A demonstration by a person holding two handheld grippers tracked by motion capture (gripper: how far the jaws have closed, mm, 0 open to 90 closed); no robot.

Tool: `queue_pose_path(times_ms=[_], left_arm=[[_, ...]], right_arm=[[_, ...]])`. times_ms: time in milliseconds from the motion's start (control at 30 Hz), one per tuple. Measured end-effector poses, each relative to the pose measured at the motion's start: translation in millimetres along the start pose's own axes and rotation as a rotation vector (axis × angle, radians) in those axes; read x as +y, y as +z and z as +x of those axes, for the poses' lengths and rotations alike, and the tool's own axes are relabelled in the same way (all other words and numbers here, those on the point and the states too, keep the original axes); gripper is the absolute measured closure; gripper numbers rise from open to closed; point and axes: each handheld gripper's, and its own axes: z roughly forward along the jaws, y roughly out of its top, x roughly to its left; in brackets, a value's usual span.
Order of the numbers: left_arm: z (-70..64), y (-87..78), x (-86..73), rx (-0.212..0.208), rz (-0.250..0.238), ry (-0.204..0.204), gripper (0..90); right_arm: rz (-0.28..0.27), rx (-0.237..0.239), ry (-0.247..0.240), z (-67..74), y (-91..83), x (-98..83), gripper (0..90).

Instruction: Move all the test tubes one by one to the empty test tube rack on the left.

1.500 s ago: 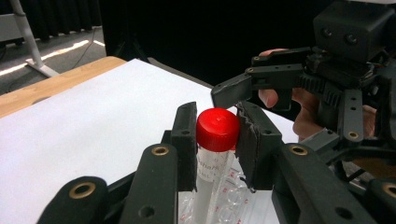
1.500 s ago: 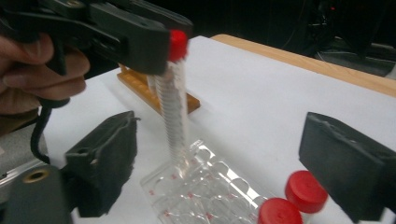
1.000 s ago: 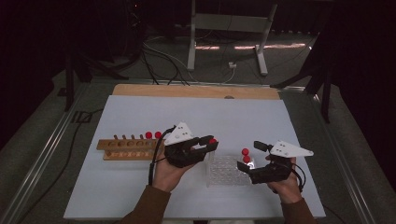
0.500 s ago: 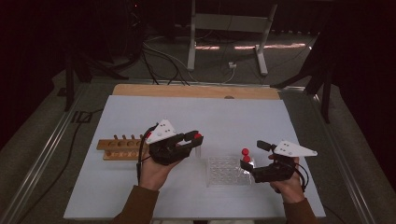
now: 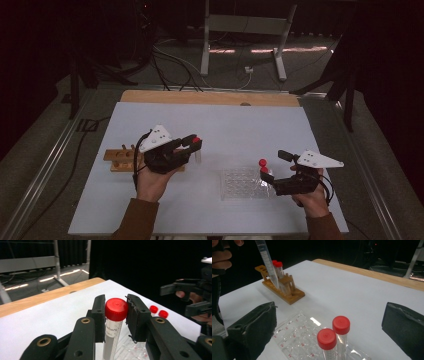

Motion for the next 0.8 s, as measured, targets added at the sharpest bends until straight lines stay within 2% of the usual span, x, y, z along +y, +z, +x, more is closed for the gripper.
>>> queue_pose_path(times_ms=[500, 800], left_arm=[[21.7, -20.6, -1.9, 0.107, 0.01, -0.012, 70.8], [30.3, -33.2, -2.6, 0.162, 0.008, -0.003, 70.8]], right_arm=[[0.001, 0.002, -0.007, -0.7, -1.5, -0.1, 0.0], [0.0, 0.003, -0.007, -1.6, -2.8, 0.0, 0.0]])
